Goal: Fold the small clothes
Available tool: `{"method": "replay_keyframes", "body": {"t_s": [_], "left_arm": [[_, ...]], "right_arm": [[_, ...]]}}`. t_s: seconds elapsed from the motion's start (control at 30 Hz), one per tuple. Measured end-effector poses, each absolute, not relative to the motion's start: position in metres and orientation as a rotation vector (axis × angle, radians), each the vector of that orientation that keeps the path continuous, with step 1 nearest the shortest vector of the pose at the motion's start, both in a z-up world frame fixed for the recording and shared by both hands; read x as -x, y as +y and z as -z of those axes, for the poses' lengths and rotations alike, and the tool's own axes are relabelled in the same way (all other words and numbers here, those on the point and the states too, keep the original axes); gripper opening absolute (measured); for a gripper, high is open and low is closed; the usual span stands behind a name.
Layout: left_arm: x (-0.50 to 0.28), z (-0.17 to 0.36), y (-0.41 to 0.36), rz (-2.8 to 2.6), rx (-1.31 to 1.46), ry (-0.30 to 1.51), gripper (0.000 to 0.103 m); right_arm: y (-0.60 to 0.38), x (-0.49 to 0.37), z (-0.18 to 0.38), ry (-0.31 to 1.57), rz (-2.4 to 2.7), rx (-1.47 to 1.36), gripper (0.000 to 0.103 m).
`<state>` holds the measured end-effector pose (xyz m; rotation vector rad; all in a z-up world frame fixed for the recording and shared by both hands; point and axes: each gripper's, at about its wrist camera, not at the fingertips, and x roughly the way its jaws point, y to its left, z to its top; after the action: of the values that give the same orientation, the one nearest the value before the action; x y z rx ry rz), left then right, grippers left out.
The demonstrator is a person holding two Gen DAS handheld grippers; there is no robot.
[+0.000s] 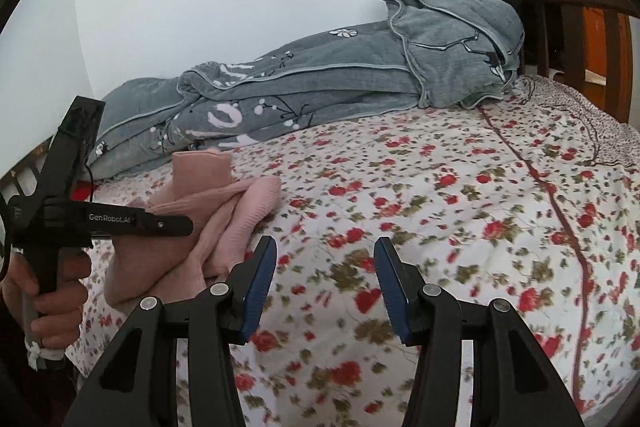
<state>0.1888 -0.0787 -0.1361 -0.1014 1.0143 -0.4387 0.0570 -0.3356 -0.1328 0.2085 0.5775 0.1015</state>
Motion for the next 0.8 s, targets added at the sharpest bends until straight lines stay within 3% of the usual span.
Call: {"method": "replay_keyframes", "body": {"t_s": [0.07, 0.1, 0.13, 0.37, 0.7, 0.73, 0.77, 0.8], "left_arm": [[-0.187, 0.131, -0.072, 0.502, 0.138, 1.026, 0.041], [-0.186, 0.128, -0.066, 0.553, 0.177, 1.041, 0.063], [-0.184, 0.124, -0.060, 0.600, 0.218, 1.046, 0.073], [-0.162, 0.107, 0.007, 0.579, 0.321, 0.957, 0.078], [-0.142, 0.133, 0.090, 0.371, 0.348, 0.965, 0.078], [-0.141, 0.135, 0.095, 0.371, 0.358, 0.968, 0.078], [-0.141, 0.136, 0.098, 0.372, 0.366, 0.969, 0.078], [-0.139, 0.138, 0.103, 0.371, 0.371, 0.967, 0.078]], "right_arm": [[-0.335, -0.056, 0.133, 0.584, -0.109, -0.197, 0.051], [-0.334, -0.057, 0.132, 0.586, -0.113, -0.196, 0.051], [-0.332, -0.059, 0.131, 0.588, -0.119, -0.195, 0.051], [-0.293, -0.075, 0.112, 0.592, -0.252, -0.201, 0.057], [-0.211, -0.105, 0.111, 0.642, -0.411, -0.174, 0.062], [-0.207, -0.110, 0.117, 0.662, -0.394, -0.172, 0.042], [-0.204, -0.113, 0.122, 0.680, -0.394, -0.180, 0.010], [-0.204, -0.114, 0.127, 0.698, -0.409, -0.183, 0.011]]}}
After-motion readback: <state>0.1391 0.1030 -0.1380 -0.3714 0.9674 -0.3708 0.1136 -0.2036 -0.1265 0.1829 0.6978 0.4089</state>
